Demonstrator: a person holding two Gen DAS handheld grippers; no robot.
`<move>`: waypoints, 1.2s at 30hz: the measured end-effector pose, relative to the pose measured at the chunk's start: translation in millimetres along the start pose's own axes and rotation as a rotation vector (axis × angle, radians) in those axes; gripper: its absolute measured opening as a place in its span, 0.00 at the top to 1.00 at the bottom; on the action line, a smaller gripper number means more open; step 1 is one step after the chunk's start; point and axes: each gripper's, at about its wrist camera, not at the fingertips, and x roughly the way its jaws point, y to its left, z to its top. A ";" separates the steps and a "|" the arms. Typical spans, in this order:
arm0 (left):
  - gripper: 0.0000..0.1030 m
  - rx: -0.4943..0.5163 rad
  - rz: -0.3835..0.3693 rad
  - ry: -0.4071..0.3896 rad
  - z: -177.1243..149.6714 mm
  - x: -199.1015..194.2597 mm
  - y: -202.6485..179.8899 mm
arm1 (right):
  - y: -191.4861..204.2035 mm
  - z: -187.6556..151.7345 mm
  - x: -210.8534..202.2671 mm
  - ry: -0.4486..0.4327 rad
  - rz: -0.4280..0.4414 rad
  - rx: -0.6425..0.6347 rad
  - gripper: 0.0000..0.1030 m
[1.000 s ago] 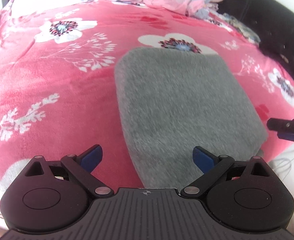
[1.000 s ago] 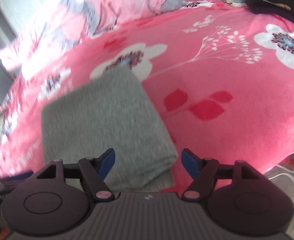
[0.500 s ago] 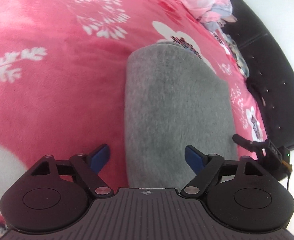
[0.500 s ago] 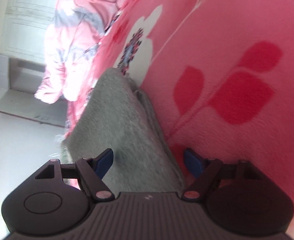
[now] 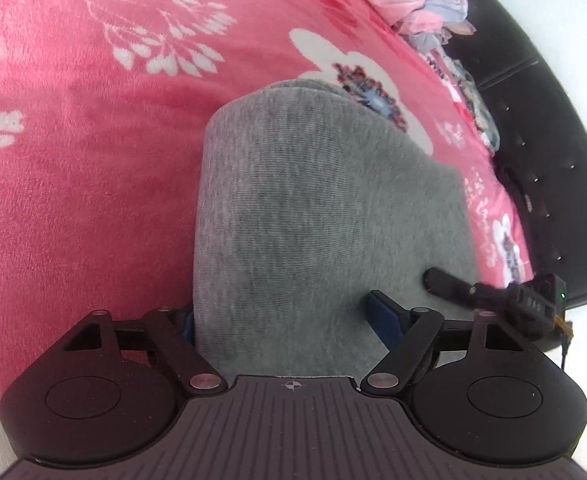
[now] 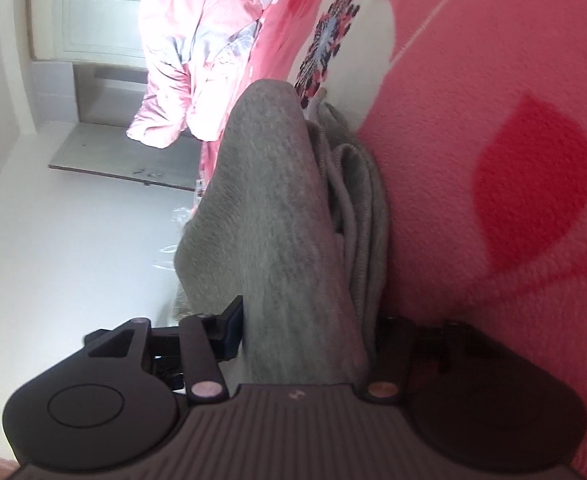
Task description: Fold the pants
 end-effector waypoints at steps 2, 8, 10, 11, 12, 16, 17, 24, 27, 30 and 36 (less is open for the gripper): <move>0.00 -0.004 -0.022 -0.007 -0.8 -9.6 -1.9 | 23.9 -6.7 -3.6 -0.012 -0.045 -0.038 0.00; 0.00 0.004 -0.095 -0.082 6.6 -57.6 -12.0 | 101.1 -13.6 8.4 -0.009 -0.076 -0.121 0.00; 0.00 0.033 -0.078 -0.141 16.9 -82.2 -14.0 | 117.9 -11.1 15.3 -0.014 -0.060 -0.149 0.00; 0.00 0.038 -0.073 -0.165 24.7 -93.0 -12.1 | 126.7 -5.9 25.3 -0.021 -0.042 -0.147 0.00; 0.00 0.042 -0.066 -0.189 34.6 -104.4 -8.6 | 132.7 1.1 36.8 -0.026 -0.017 -0.131 0.00; 0.00 0.068 0.011 -0.264 85.5 -138.3 11.3 | 157.0 30.6 94.4 -0.038 0.041 -0.090 0.00; 0.00 0.082 0.045 -0.283 97.2 -142.4 16.2 | 161.1 37.8 110.7 -0.040 0.048 -0.080 0.00; 0.00 0.042 0.215 -0.271 176.6 -129.1 83.1 | 159.1 73.2 222.3 -0.025 -0.022 -0.001 0.00; 0.00 -0.007 0.287 -0.197 184.8 -100.6 119.7 | 142.3 76.1 250.0 0.009 -0.164 0.016 0.00; 0.00 -0.033 0.323 -0.180 178.6 -93.7 136.4 | 141.5 72.0 246.2 0.050 -0.227 -0.005 0.00; 0.00 0.077 0.354 -0.396 168.8 -154.2 105.8 | 208.5 56.2 179.2 -0.112 -0.452 -0.326 0.00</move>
